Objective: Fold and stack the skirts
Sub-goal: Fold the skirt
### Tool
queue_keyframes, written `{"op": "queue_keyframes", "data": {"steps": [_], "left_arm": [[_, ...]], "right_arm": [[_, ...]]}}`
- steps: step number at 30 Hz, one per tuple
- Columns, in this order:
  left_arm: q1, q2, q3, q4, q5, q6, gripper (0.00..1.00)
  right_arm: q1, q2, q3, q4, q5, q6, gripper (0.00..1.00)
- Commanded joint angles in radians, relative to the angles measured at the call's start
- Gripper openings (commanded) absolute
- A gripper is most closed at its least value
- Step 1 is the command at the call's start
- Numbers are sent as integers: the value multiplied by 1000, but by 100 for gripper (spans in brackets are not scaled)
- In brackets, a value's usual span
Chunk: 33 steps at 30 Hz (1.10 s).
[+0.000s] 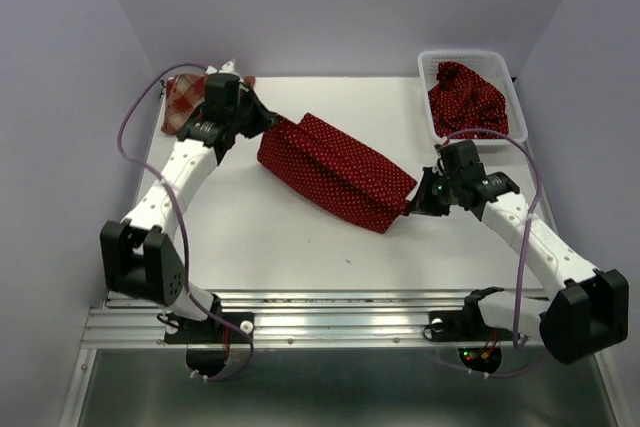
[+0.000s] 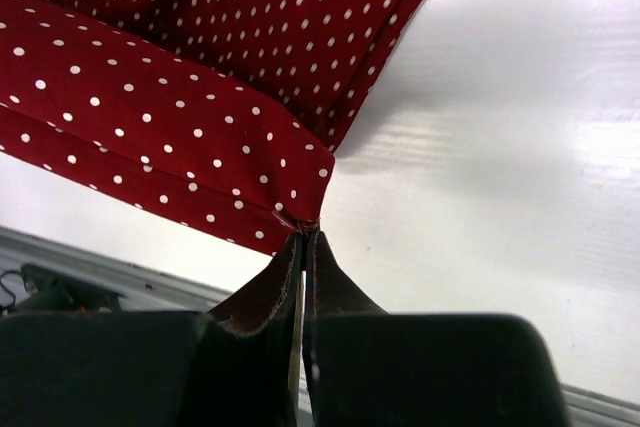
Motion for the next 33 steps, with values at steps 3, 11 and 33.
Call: {"op": "queue_keyframes", "data": {"steps": [3, 11, 33], "left_arm": [[-20, 235, 272, 91, -50, 83, 0], [-32, 543, 546, 39, -49, 103, 0], [-32, 809, 854, -133, -121, 126, 99]], "right_arm": [[-91, 102, 60, 56, 41, -69, 1], [-157, 234, 105, 147, 41, -119, 1], [-208, 495, 332, 260, 46, -151, 78]]}}
